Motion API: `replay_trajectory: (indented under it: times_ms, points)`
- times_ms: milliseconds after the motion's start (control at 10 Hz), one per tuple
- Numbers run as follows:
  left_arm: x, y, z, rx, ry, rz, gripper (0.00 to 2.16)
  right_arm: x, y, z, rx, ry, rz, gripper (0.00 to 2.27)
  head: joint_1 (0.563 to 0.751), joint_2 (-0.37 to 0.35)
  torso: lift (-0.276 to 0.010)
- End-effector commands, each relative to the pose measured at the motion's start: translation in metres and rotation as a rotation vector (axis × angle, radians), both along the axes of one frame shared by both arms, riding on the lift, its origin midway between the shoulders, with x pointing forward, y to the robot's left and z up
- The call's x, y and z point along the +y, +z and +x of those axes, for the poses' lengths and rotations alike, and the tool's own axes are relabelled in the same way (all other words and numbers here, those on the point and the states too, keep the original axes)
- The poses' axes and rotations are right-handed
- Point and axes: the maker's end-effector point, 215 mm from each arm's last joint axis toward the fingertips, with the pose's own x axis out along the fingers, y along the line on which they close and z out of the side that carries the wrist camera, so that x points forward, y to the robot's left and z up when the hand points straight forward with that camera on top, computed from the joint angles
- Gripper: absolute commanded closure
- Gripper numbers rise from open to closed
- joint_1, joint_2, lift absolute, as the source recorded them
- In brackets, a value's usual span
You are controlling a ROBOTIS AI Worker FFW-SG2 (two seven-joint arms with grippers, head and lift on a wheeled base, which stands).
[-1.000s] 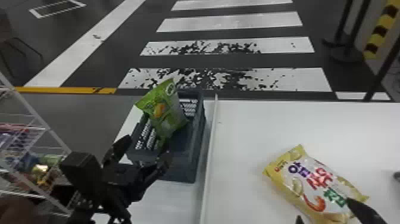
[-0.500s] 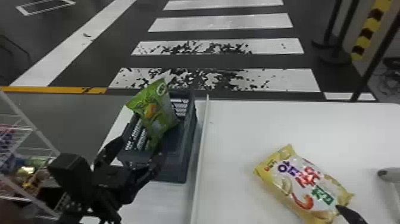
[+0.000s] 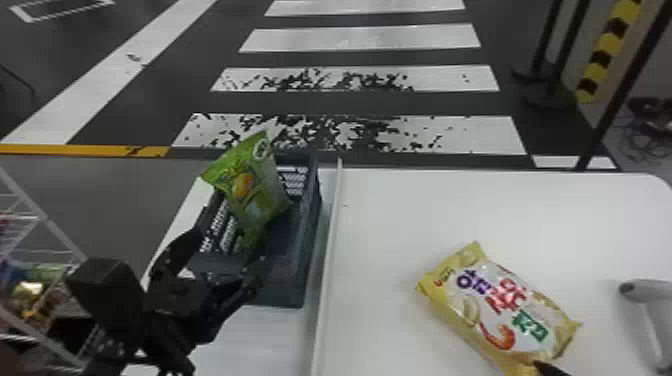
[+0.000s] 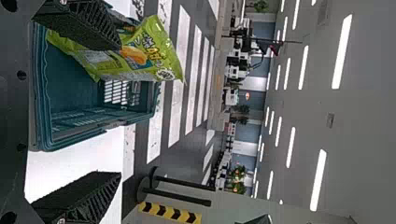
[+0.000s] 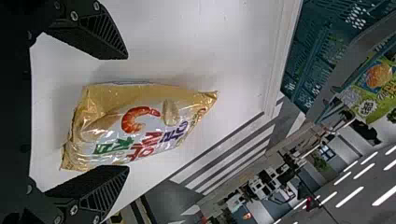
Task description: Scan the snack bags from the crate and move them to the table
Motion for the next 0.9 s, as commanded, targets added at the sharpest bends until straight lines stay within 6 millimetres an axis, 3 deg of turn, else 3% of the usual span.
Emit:
replay_trajectory:
  times_ms: [0,300,500,700,800]
  points:
    - [-0.002,0.000,0.000,0.000,-0.009,-0.005,0.03,0.001,-0.011,0.002,0.000,0.026,-0.047,0.17,0.695,0.121,-0.095]
    - [-0.002,-0.001,0.000,0.002,-0.012,-0.003,0.03,0.005,-0.028,0.008,0.020,0.049,-0.070,0.17,0.695,0.113,-0.095]
    - [-0.001,0.000,0.000,0.000,-0.012,-0.006,0.03,-0.003,-0.039,0.015,0.030,0.040,-0.103,0.17,0.695,0.120,-0.095]
    - [0.000,0.002,0.001,-0.003,-0.013,-0.011,0.03,-0.005,-0.036,0.024,0.019,0.039,-0.109,0.17,0.695,0.112,-0.095]
    - [0.000,0.002,0.001,-0.004,-0.012,-0.010,0.03,-0.016,-0.037,0.029,0.022,0.024,-0.134,0.17,0.695,0.110,-0.095]
